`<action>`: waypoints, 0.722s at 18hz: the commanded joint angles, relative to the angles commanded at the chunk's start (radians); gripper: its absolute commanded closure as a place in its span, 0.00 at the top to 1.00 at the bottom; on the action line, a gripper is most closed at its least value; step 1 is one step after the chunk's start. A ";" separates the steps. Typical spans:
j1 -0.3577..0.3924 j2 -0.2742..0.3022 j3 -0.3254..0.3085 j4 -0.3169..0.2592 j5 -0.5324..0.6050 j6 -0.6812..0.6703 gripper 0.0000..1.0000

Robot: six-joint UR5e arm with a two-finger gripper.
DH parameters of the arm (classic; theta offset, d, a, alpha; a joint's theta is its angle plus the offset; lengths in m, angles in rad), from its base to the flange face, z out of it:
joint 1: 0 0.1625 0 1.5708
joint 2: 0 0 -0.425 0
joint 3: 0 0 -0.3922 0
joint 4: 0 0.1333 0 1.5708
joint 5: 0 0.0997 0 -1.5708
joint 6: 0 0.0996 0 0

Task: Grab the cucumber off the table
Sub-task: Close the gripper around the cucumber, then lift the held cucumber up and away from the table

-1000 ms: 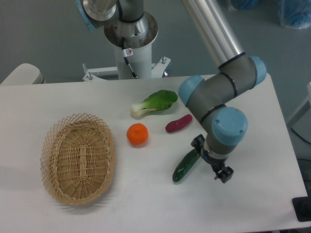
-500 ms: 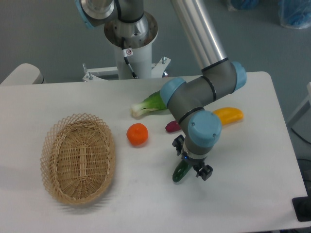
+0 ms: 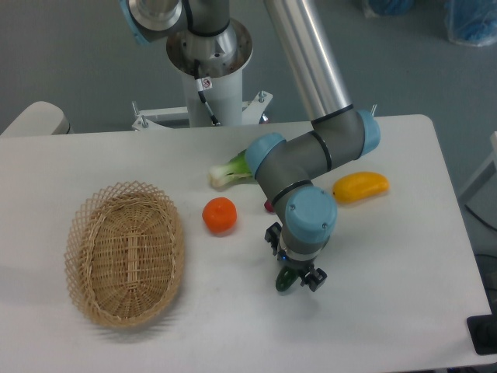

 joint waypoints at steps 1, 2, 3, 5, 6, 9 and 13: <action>0.000 0.000 0.002 0.000 0.000 0.000 0.44; 0.000 -0.002 0.003 0.000 0.002 0.000 0.36; 0.000 -0.005 0.006 0.000 0.003 0.000 0.32; -0.002 -0.006 0.017 -0.004 0.047 0.003 0.32; -0.002 -0.006 0.020 -0.008 0.072 0.008 0.32; 0.002 -0.005 0.044 -0.021 0.086 0.015 0.32; 0.006 -0.002 0.092 -0.089 0.084 0.017 0.32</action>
